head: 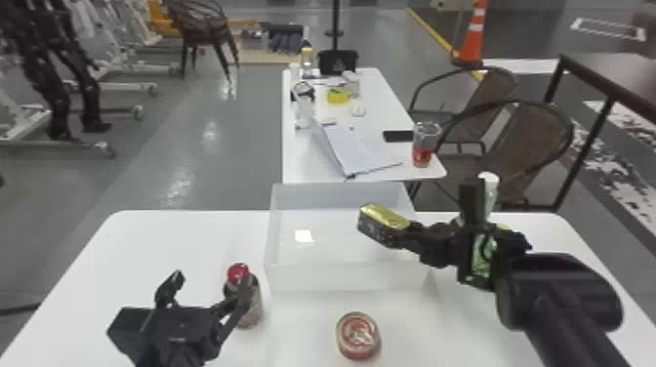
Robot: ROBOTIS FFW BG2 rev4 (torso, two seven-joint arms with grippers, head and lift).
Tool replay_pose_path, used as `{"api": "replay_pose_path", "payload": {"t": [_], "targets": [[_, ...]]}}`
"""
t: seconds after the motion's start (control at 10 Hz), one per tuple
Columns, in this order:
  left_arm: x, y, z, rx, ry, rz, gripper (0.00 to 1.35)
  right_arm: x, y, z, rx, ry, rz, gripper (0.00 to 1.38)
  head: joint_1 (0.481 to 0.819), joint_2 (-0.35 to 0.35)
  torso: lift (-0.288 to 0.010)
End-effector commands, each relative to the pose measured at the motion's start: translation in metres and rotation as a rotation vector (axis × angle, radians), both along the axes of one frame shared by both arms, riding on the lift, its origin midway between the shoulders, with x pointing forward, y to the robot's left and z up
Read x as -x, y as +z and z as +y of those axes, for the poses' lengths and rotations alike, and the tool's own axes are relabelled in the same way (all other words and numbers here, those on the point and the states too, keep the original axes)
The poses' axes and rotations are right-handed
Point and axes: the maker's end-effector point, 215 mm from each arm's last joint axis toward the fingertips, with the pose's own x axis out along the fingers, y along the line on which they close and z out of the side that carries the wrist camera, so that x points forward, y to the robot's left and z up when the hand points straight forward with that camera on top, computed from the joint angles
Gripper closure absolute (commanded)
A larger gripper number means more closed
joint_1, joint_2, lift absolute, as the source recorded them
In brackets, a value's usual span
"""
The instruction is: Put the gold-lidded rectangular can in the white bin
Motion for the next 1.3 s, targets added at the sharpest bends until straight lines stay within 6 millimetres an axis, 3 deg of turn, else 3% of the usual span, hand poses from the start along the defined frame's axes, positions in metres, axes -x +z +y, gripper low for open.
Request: {"api": "replay_pose_path", "payload": {"t": [0.0, 0.1, 0.2, 0.3, 0.5, 0.8, 1.2], "targets": [[0.000, 0.000, 0.000, 0.000, -0.001, 0.001, 0.18, 0.000, -0.001, 0.000, -0.001, -0.002, 0.003, 0.95, 0.549, 0.000, -0.100], [0.000, 0.000, 0.000, 0.000, -0.001, 0.001, 0.18, -0.001, 0.000, 0.000, -0.001, -0.003, 0.000, 0.52, 0.549, 0.000, -0.100], [0.000, 0.000, 0.000, -0.002, -0.001, 0.001, 0.18, -0.002, 0.003, -0.002, 0.002, -0.007, -0.009, 0.18, 0.549, 0.000, -0.100], [0.000, 0.000, 0.000, -0.002, -0.001, 0.001, 0.18, -0.002, 0.003, -0.002, -0.001, -0.009, -0.013, 0.05, 0.549, 0.000, -0.100], [0.001, -0.002, 0.001, -0.002, -0.001, 0.004, 0.18, -0.003, 0.011, 0.000, -0.026, -0.012, -0.032, 0.15, 0.549, 0.000, -0.100], [0.001, -0.001, 0.000, 0.002, 0.000, 0.003, 0.17, -0.002, 0.069, -0.001, -0.061, -0.062, -0.174, 0.15, 0.549, 0.000, -0.100], [0.001, 0.000, 0.001, 0.000, 0.002, -0.002, 0.17, 0.047, 0.094, -0.038, -0.053, -0.296, -0.342, 0.15, 0.549, 0.000, -0.100]]}}
